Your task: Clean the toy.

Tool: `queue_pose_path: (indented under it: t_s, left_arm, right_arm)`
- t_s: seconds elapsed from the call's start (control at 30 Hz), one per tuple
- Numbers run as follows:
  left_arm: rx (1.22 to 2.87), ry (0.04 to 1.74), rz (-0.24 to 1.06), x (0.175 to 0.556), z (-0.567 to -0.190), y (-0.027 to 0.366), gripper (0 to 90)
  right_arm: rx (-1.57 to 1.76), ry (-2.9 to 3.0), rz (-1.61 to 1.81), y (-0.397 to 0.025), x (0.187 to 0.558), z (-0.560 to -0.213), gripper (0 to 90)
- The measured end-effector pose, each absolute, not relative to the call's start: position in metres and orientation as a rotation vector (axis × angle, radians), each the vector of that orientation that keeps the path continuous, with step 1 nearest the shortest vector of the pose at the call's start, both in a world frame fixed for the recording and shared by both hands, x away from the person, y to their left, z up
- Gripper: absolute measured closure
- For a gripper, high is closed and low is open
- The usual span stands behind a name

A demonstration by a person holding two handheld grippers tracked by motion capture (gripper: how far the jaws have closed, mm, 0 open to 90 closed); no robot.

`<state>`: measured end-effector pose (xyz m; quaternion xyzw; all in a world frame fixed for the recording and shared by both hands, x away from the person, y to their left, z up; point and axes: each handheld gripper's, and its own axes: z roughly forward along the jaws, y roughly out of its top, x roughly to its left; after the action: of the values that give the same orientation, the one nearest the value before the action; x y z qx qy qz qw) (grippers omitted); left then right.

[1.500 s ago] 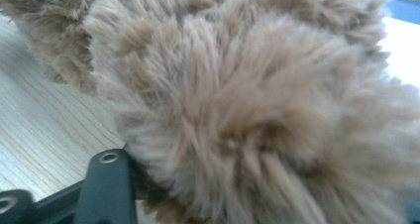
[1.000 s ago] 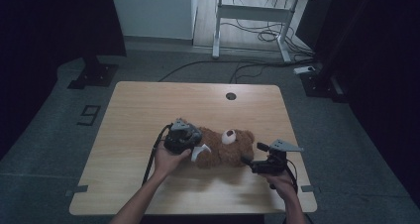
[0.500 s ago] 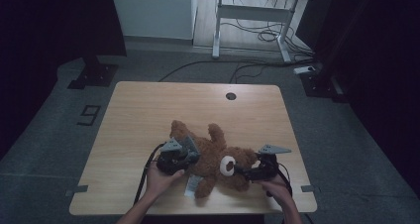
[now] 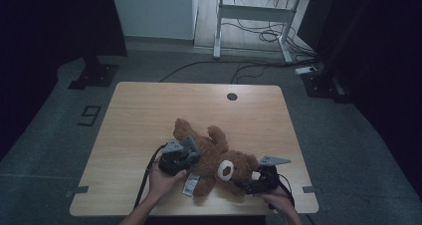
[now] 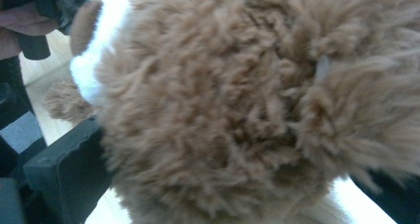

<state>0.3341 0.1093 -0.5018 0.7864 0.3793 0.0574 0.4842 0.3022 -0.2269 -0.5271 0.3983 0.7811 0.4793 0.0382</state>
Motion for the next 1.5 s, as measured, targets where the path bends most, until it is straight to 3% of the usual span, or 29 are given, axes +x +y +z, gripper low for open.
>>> queue_pose_path:
  t_s: [0.3, 0.43, 0.57, 0.8, 0.97, 1.07, 1.2, 1.37, 1.5]
  left_arm:
    - [1.847, 1.007, 0.116, 0.361, -0.503, 0.114, 80.5]
    - [1.83, 1.027, 0.097, 0.37, -0.5, 0.115, 80.2]
    - [1.845, 1.009, 0.055, 0.368, -0.484, 0.126, 78.9]
    - [1.793, 1.119, 0.235, 0.38, -0.467, 0.174, 78.6]
    - [1.912, 1.097, 0.102, 0.405, -0.494, 0.154, 78.4]
    - [1.918, 1.103, 0.141, 0.408, -0.502, 0.142, 78.8]
    - [1.972, 1.156, 0.124, 0.413, -0.505, 0.147, 79.2]
    - [2.014, 1.199, -0.025, 0.42, -0.504, 0.162, 79.0]
    - [2.013, 1.213, 0.027, 0.416, -0.495, 0.178, 78.3]
  right_arm:
    - [1.116, 2.28, 1.374, -0.212, 0.324, -0.528, 30.9]
    - [1.138, 2.198, 1.363, -0.215, 0.342, -0.529, 38.0]
    - [1.157, 2.15, 1.394, -0.219, 0.353, -0.532, 39.6]
    - [1.151, 2.153, 1.421, -0.224, 0.354, -0.533, 39.6]
    - [1.153, 2.148, 1.431, -0.224, 0.355, -0.533, 39.7]
    - [1.16, 2.139, 1.429, -0.224, 0.355, -0.534, 39.8]
    - [1.165, 2.122, 1.428, -0.225, 0.356, -0.535, 40.1]
    - [1.151, 2.119, 1.409, -0.225, 0.357, -0.535, 40.6]
    - [1.152, 2.119, 1.41, -0.226, 0.357, -0.535, 40.9]
